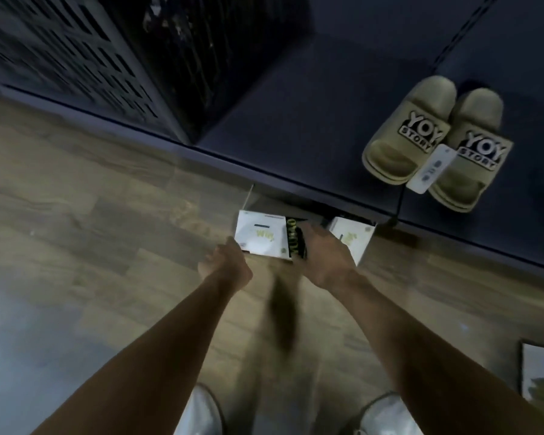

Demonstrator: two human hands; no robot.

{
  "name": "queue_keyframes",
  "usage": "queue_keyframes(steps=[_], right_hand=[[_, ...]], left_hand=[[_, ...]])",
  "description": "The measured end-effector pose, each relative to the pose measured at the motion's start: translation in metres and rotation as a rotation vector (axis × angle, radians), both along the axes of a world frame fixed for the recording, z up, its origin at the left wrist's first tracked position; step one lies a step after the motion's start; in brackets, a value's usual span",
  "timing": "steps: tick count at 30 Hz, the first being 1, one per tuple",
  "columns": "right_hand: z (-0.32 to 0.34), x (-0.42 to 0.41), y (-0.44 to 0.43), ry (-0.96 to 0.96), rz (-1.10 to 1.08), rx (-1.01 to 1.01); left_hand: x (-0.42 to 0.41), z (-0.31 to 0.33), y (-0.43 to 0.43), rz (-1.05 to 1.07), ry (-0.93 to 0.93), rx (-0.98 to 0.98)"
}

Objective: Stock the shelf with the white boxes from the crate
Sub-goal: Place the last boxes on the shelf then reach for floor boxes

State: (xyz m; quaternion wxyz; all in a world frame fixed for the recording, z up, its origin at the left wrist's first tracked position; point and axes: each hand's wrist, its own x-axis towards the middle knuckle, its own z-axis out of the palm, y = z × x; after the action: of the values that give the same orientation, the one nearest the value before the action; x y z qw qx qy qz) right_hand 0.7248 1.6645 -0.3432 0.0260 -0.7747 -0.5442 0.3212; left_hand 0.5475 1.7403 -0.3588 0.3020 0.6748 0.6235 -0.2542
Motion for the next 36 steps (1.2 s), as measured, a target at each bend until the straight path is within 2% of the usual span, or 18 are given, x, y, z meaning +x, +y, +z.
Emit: queue_keyframes(steps=[2, 4, 6, 10, 12, 16, 18, 21, 25, 28, 30, 33, 34, 36], right_hand=[[-0.024, -0.004, 0.019, -0.108, 0.150, 0.055], [-0.039, -0.009, 0.034, -0.192, 0.269, 0.106], [-0.053, -0.014, 0.046, -0.216, 0.309, 0.143], [-0.063, -0.018, 0.063, -0.210, 0.285, 0.110], [-0.059, -0.015, 0.066, -0.248, 0.291, 0.083], [-0.048, -0.014, 0.067, -0.409, 0.289, 0.102], [-0.046, -0.014, 0.065, -0.337, 0.212, 0.086], [-0.047, -0.017, 0.063, -0.091, 0.215, 0.032], [-0.049, -0.023, 0.064, 0.124, 0.199, -0.018], [-0.048, -0.023, 0.073, 0.176, 0.244, -0.068], [-0.049, -0.022, 0.080, 0.176, 0.286, -0.104], [-0.048, -0.024, 0.083, 0.163, 0.299, -0.144], [-0.049, -0.024, 0.082, 0.164, 0.282, -0.157], [-0.048, -0.021, 0.080, 0.157, 0.236, -0.186]], left_hand=[[-0.003, -0.019, -0.003, -0.049, 0.019, 0.062], [-0.004, -0.029, -0.005, -0.004, -0.029, 0.136], [-0.002, -0.039, 0.000, 0.019, -0.098, 0.211], [0.001, -0.041, 0.040, -0.021, -0.506, 0.267], [0.004, -0.039, 0.065, -0.144, -0.605, 0.246], [0.006, -0.044, 0.090, -0.239, -0.482, 0.307], [-0.002, -0.043, 0.086, -0.143, -0.387, 0.320], [-0.025, -0.039, 0.069, 0.021, -0.282, 0.269], [-0.043, -0.037, 0.044, -0.040, -0.240, 0.171], [-0.046, -0.041, 0.036, 0.073, -0.248, 0.083], [-0.045, -0.042, 0.034, 0.138, -0.191, 0.062], [-0.046, -0.045, 0.030, 0.371, -0.243, -0.045], [-0.047, -0.046, 0.028, 0.387, -0.276, -0.034], [-0.046, -0.049, 0.029, 0.219, -0.306, 0.090]])
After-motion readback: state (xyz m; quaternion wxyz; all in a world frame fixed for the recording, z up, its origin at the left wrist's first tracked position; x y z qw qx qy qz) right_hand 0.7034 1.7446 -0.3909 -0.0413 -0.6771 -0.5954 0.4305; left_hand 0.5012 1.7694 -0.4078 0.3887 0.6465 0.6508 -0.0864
